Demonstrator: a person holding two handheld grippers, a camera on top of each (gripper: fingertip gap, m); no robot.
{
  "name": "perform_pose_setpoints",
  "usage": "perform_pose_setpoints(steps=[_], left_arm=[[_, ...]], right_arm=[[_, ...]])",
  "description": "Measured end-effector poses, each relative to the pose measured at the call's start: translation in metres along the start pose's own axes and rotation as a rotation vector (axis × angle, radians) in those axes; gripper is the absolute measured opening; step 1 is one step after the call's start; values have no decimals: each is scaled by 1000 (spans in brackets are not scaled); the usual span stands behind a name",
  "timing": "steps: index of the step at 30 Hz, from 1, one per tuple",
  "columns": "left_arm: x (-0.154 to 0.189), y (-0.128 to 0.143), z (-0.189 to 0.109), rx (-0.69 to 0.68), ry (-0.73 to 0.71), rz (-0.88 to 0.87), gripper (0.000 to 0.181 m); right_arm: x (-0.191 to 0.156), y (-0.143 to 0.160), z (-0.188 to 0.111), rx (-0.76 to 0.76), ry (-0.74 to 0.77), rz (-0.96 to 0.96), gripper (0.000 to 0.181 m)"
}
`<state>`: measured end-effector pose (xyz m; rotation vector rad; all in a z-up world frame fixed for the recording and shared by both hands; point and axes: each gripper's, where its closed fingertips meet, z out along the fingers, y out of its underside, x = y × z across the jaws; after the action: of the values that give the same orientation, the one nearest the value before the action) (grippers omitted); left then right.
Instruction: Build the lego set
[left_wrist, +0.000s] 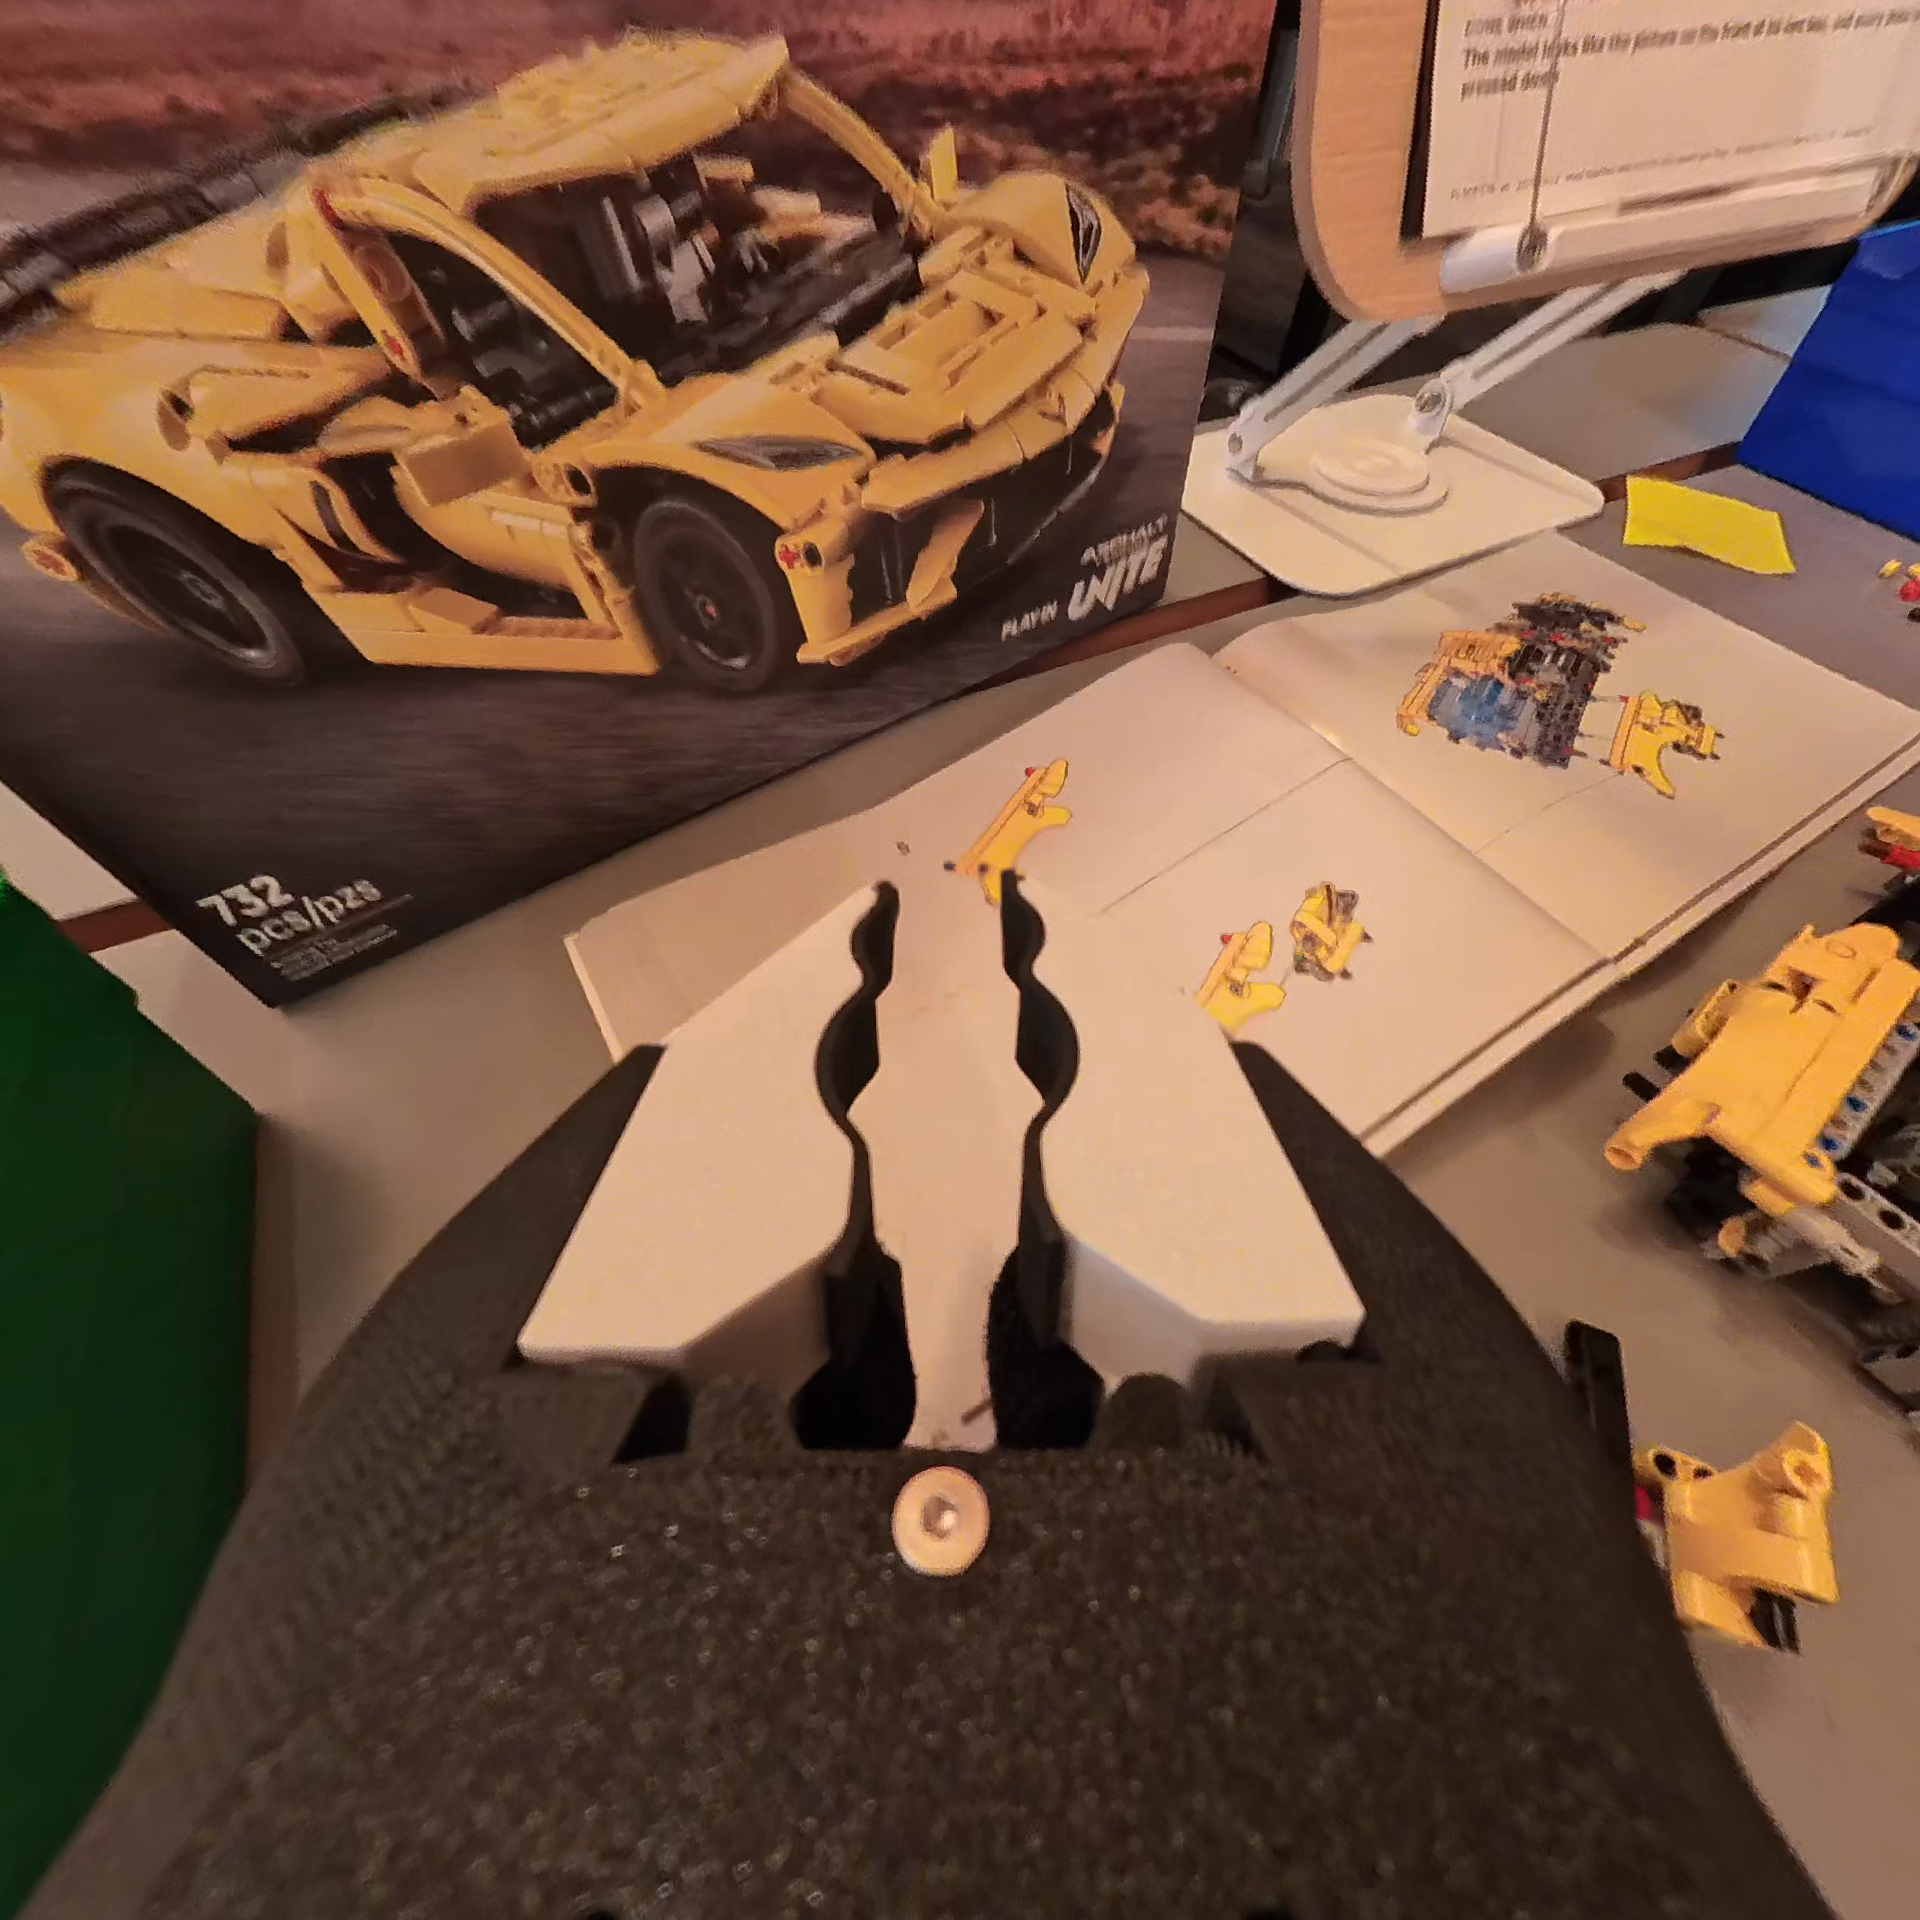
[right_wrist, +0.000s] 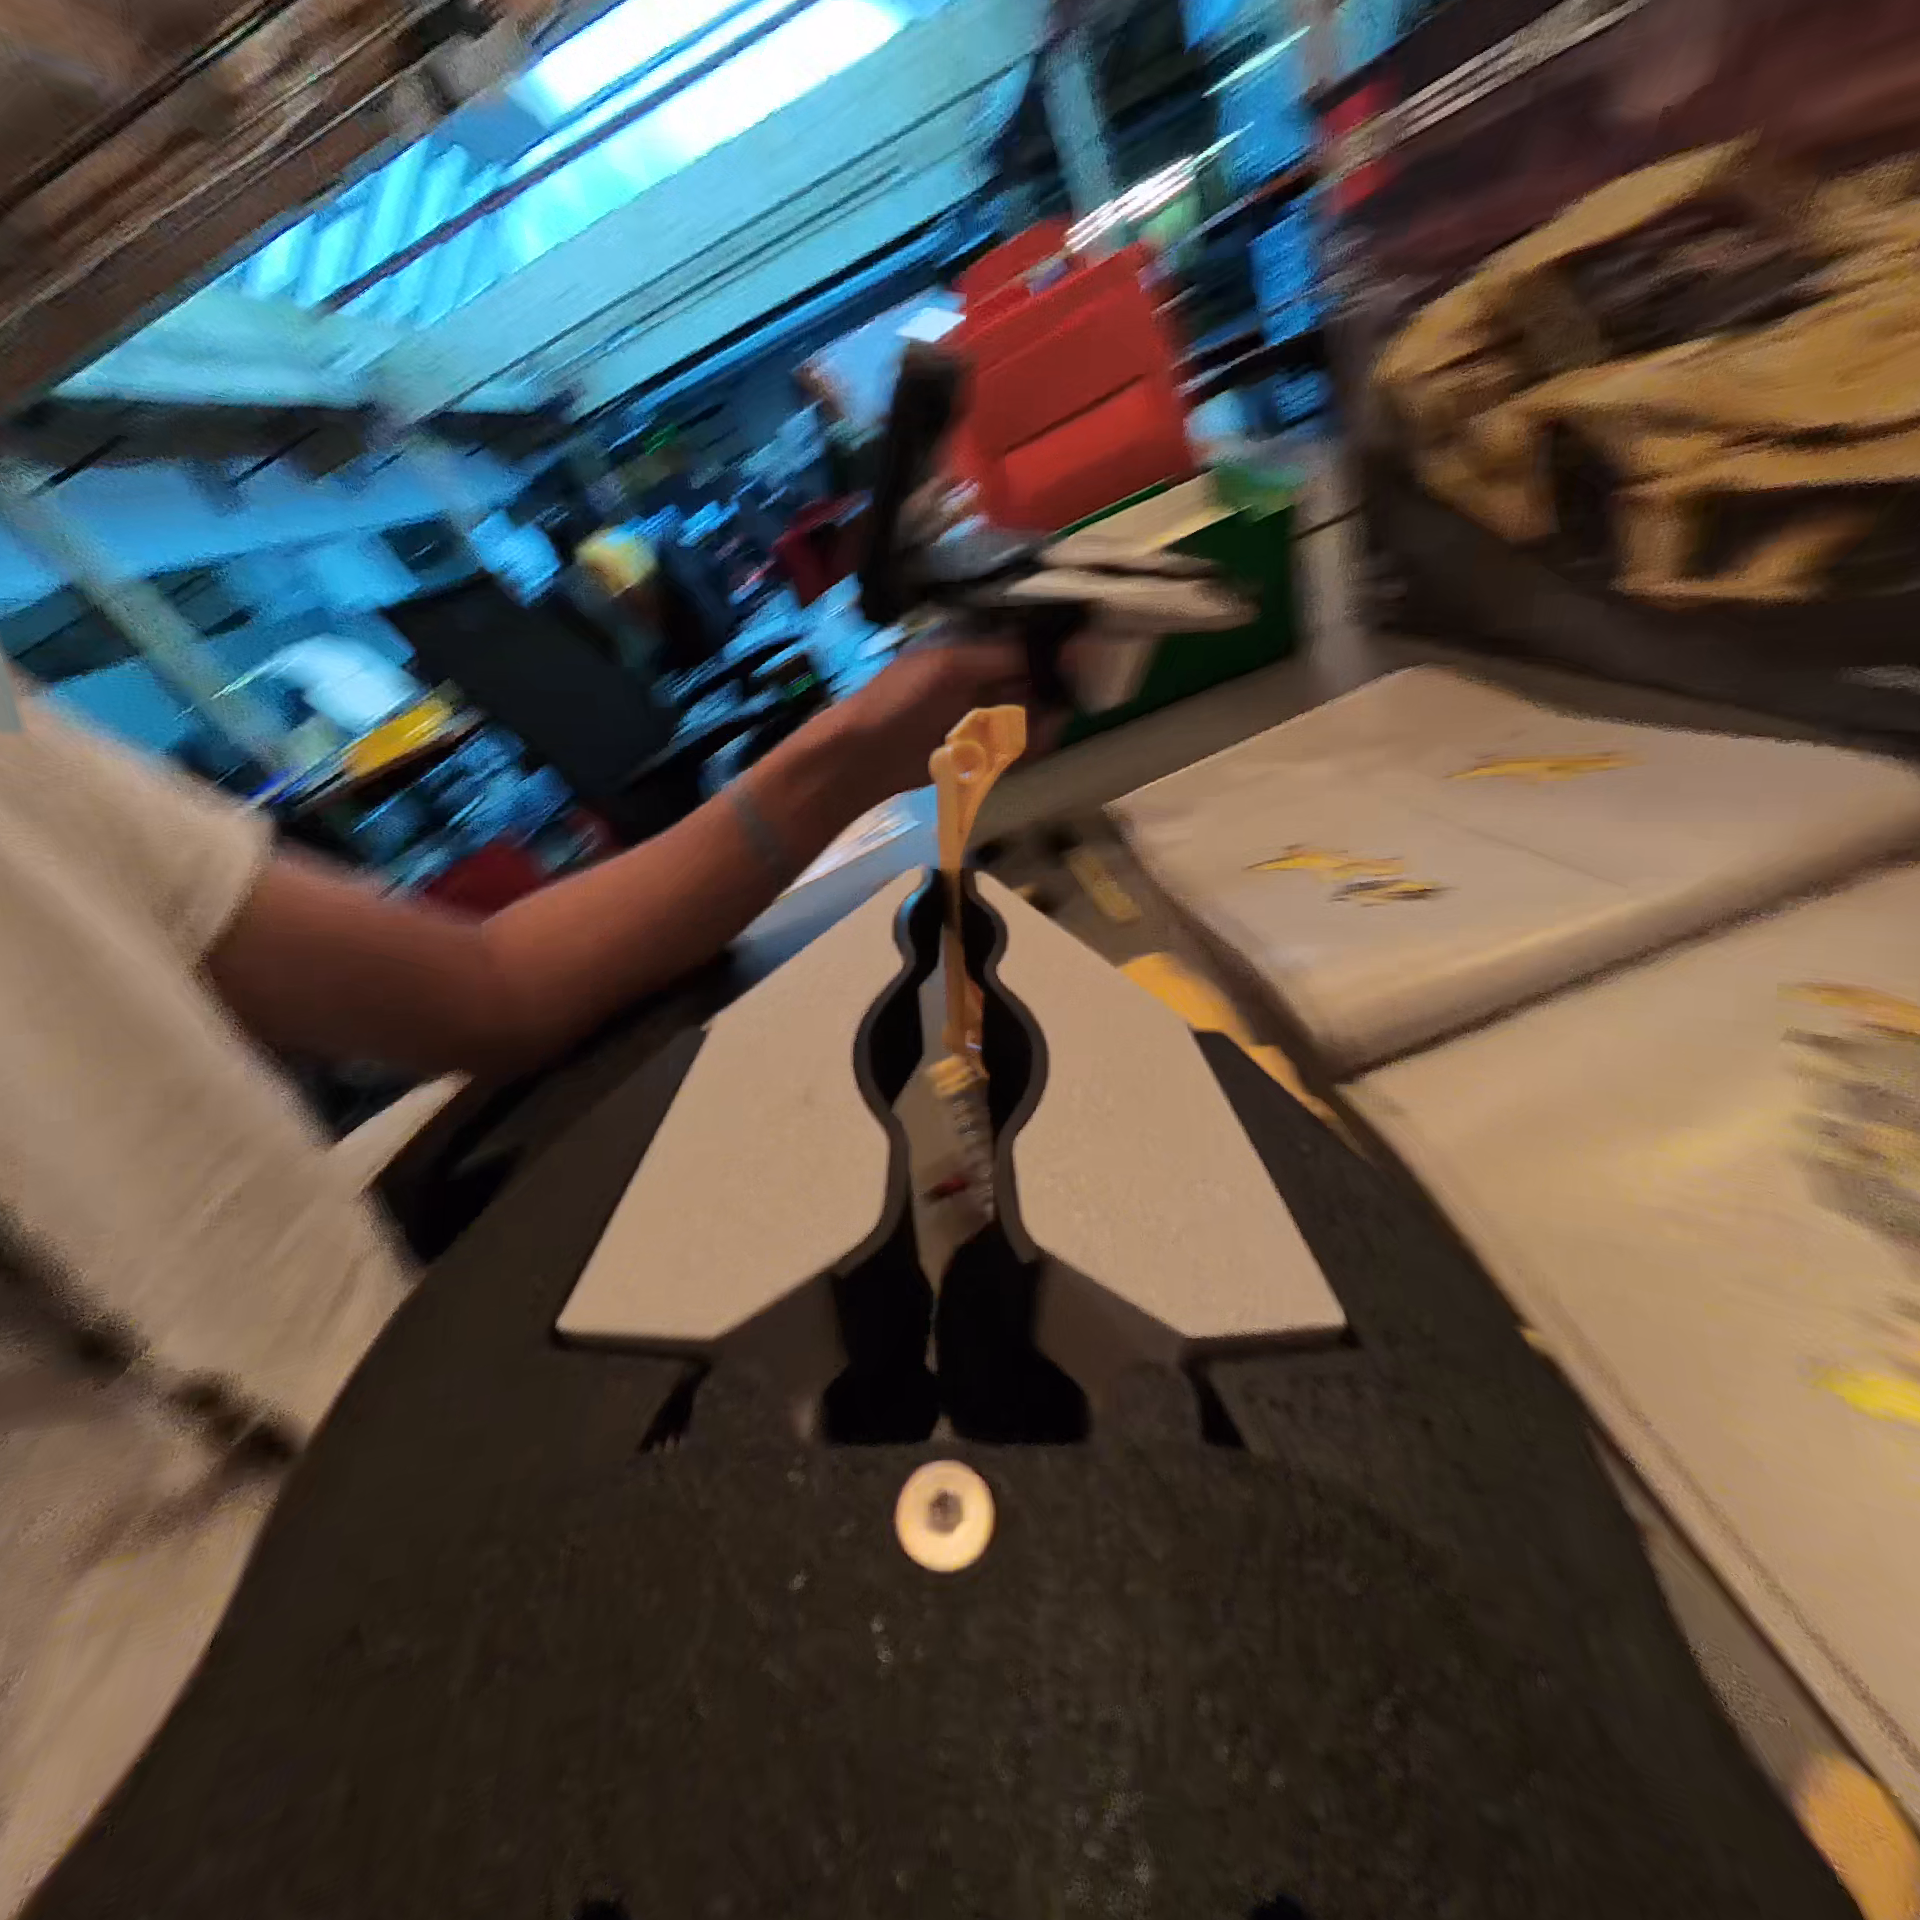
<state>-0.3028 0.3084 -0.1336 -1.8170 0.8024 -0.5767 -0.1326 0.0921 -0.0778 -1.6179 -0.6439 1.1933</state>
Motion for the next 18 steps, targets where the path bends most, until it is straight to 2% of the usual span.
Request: perform_pose_setpoints(steps=[2,5,7,9,11,14,15,18], left_arm=[[8,20,4,-119,50,-10,20],[12,60,7,-340,55,51,26],[7,82,8,-451,8,102,31],[5,93,11,-496,-6,95,32],[11,97,15,-500,33,31,33],[13,96,18,-490,43,-4,34],[14,96,18,-486,42,-8,35],[18,95,20,-485,38,-1,38]], right_arm=[[-43,30,8,-231,-171,-48,2],[-79,108,3,-723,-197,-213,2],[-83,141,0,-906,-133,-284,2],[-86,162,-2,-996,-98,-312,2],[-78,172,-3,-1017,-31,-379,2],[-78,188,-10,-1045,-22,-340,2],[-78,191,-10,-1031,-23,-319,5],[-82,183,-7,-958,-40,-260,33]])
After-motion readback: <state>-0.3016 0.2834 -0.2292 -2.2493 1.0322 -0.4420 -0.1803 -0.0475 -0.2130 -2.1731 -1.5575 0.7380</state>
